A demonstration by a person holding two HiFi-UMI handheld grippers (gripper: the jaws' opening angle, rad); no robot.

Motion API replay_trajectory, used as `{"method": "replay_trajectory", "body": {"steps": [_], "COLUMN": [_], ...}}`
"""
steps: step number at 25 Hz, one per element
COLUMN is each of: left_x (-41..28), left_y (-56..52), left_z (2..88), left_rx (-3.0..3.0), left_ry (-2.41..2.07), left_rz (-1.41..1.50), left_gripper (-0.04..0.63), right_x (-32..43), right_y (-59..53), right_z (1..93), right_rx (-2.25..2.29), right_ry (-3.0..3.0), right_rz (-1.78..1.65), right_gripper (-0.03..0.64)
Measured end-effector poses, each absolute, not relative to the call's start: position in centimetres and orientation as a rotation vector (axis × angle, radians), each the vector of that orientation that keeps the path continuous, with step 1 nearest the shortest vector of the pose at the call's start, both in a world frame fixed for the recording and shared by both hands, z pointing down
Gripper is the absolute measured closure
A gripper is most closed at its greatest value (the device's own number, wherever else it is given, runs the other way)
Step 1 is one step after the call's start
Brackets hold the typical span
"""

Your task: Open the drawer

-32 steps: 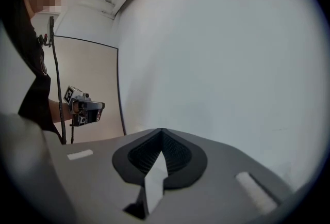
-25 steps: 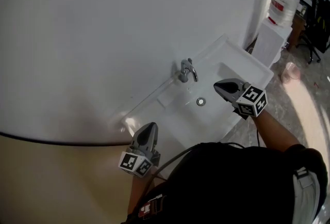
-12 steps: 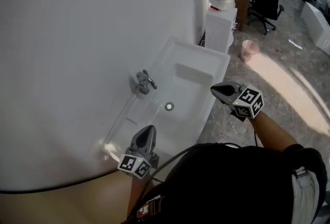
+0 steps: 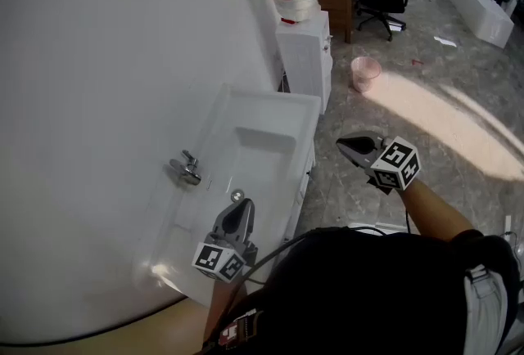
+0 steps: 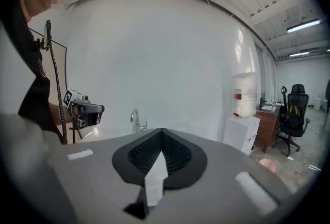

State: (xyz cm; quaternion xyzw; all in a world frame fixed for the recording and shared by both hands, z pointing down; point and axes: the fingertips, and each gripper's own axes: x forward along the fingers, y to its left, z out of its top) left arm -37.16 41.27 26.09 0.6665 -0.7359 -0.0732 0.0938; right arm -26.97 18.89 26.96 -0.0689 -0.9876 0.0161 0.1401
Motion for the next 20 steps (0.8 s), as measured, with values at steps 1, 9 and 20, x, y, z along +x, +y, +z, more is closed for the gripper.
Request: {"method": "replay_trajectory", "body": {"steps": [1, 9, 20], "left_x": [-36.2, -29.3, -25.2], "left_y": [39.4, 25.5, 11.3], "left_z": [26.0, 27.4, 31.4], "left_rx": [1.995, 2.091, 2.237], "left_ry": [-2.171, -2.042, -1.774], "left_rz": [-0.206, -0.136, -0.008], "left_gripper": [0.594, 0.594, 0.594], "right_x": [-25.9, -17.1, -8.9], "right_y": [17.3, 5.8, -4.8], "right_z": [26.9, 26.9, 29.4], "right_rx": [-0.184, -0.063, 0.226], "right_ry": [-2.856, -2.879, -2.838], "right_rz": [0.040, 0.007, 0.090], "right_gripper": [0.620, 0.620, 0.620]}}
